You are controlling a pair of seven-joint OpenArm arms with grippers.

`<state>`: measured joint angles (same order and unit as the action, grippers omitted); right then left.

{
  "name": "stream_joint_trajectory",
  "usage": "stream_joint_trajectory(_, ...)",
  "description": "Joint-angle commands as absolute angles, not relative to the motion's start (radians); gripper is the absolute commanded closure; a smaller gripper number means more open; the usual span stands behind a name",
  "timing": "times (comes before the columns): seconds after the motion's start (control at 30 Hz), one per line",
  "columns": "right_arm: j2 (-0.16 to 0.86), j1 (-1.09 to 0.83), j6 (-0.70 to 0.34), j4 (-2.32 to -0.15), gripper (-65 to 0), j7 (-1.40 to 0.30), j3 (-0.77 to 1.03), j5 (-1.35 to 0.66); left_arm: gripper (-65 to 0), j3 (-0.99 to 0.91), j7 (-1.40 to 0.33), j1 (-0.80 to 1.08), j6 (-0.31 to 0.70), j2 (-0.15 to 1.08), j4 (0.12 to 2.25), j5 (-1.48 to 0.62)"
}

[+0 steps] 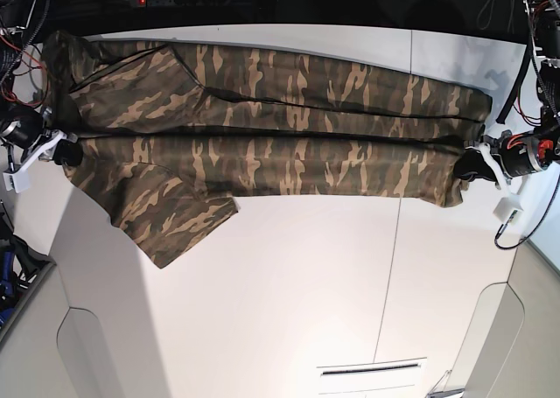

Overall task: Fold the T-shirt properly
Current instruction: 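Lift the hem and fold it over onto the collar fold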

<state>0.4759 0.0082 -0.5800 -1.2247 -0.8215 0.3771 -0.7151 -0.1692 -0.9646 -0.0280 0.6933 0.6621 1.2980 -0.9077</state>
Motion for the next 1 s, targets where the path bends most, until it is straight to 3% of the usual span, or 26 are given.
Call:
stream_joint_trajectory(0.0, 0.498, 0.022, -0.582, -1.241, -23.2, -0.785, 0.386, -0.724, 0.0, -0.178, -0.947, -0.047, 0.698, 0.684, 1.312, -0.92)
stream_joint_trajectory(0.07, 0.498, 0.022, -0.58, -1.241, -30.4, -0.745, 0.387, -0.714, 0.0, -0.178, -0.947, -0.047, 0.698, 0.68, 1.312, -0.92)
stream_joint_trajectory(0.3, 0.492, 0.082, -0.572, -1.241, -30.8, -0.639, 0.393, -0.689, 0.0, -0.178, -0.947, -0.047, 0.698, 0.679, 1.312, -0.917)
stream_joint_trajectory(0.6, 0.36, 0.218, -0.558, -1.224, -30.9, -0.582, 0.39, -0.485, 0.0, -0.178, -0.947, -0.047, 0.698, 0.679, 1.312, -0.917)
stream_joint_trajectory(0.77, 0.316, 0.274, -0.557, -1.11, -38.2, -0.53, 0.358, -0.447, 0.0, -0.178, -0.947, -0.047, 0.698, 0.678, 1.312, -0.924)
stream_joint_trajectory(0.97, 0.312, 0.329, -0.557, -0.971, -38.2, -0.505, 0.28, -0.444, 0.0, -0.178, -0.947, -0.047, 0.698, 0.678, 1.312, -0.925)
